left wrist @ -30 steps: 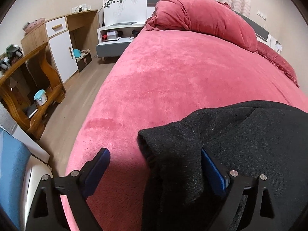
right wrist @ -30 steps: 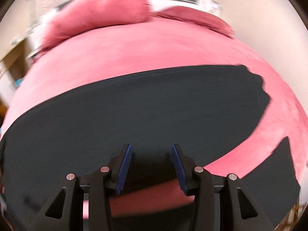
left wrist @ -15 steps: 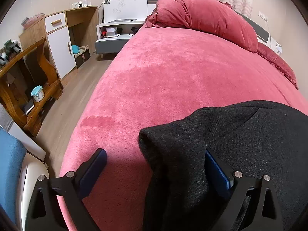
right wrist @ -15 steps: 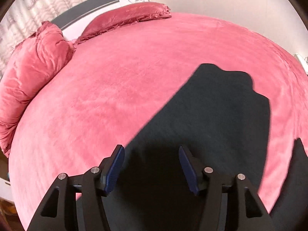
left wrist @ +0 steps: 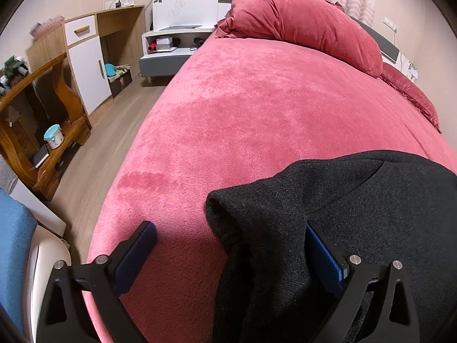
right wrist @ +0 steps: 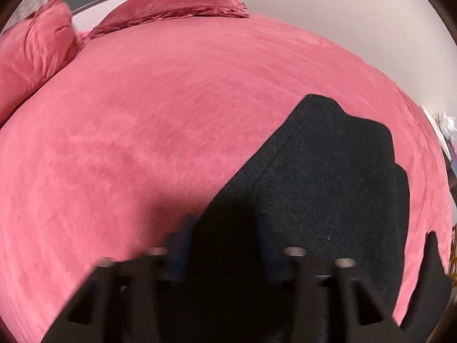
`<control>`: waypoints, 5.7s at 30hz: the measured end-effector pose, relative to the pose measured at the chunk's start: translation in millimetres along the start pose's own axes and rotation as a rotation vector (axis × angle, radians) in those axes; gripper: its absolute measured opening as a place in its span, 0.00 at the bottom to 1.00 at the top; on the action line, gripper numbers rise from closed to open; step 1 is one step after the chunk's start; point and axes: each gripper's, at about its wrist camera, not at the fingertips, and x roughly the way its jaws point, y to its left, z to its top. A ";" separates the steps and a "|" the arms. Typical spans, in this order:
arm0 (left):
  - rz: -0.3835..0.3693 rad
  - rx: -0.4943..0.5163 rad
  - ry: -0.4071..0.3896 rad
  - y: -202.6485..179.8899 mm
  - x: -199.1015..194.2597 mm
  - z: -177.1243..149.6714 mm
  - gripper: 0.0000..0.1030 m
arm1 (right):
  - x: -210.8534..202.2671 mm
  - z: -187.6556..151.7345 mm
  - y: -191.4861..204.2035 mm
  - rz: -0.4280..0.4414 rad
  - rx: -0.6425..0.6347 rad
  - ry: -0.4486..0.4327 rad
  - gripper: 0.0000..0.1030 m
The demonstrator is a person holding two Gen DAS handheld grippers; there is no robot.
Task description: Fold large clothes
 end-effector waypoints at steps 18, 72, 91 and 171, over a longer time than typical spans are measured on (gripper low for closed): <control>-0.127 0.144 -0.091 -34.4 -53.6 39.4 0.36 | -93.7 -26.8 -119.7 0.382 0.305 -0.005 0.08; 0.001 0.576 -0.186 -70.6 -195.7 -167.6 0.78 | -126.8 -250.9 -197.2 -0.081 -0.469 -0.164 0.60; 0.006 0.576 -0.089 -71.9 -177.4 -166.5 0.78 | -68.1 -236.3 -488.5 0.366 0.669 -0.038 0.07; -0.404 -0.226 0.135 73.7 -199.0 -135.8 0.75 | -164.0 -468.1 -192.0 0.931 0.232 0.300 0.35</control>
